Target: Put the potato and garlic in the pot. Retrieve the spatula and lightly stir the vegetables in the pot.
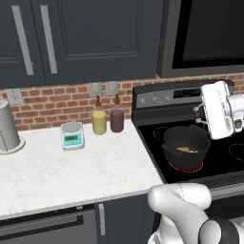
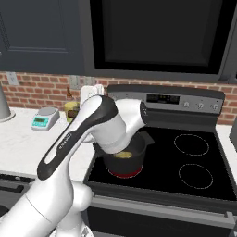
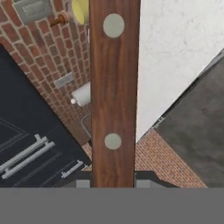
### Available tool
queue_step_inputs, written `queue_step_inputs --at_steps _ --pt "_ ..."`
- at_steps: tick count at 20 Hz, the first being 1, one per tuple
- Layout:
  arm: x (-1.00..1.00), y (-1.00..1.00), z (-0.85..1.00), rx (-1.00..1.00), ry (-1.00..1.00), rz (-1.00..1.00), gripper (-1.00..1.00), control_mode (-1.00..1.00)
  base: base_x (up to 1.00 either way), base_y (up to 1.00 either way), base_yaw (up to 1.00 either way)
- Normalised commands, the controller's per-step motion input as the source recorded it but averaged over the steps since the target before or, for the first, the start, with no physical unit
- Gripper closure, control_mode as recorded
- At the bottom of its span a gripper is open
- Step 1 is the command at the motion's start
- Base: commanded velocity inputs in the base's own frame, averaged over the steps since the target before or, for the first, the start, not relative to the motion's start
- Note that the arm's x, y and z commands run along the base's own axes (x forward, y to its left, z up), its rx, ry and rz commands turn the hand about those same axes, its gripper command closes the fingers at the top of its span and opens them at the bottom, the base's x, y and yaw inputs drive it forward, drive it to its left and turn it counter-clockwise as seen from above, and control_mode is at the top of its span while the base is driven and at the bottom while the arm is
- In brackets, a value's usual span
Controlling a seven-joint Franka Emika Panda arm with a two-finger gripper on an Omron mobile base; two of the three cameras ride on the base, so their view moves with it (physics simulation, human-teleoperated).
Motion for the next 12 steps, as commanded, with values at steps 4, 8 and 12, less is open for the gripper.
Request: queue_step_inputs --at_steps 4,8,12 --pt "0.55 -0.34 0.0 0.55 0.4 -0.15 1.0 -1.0 0.0 0.0 0.0" --pt "0.51 -0.12 -0.04 0.48 0.31 -0.25 1.0 -1.0 0.0 0.0 0.0" --pt "0.12 -0.01 -0.21 0.13 0.05 -0.35 1.0 -1.0 0.0 0.0 0.0"
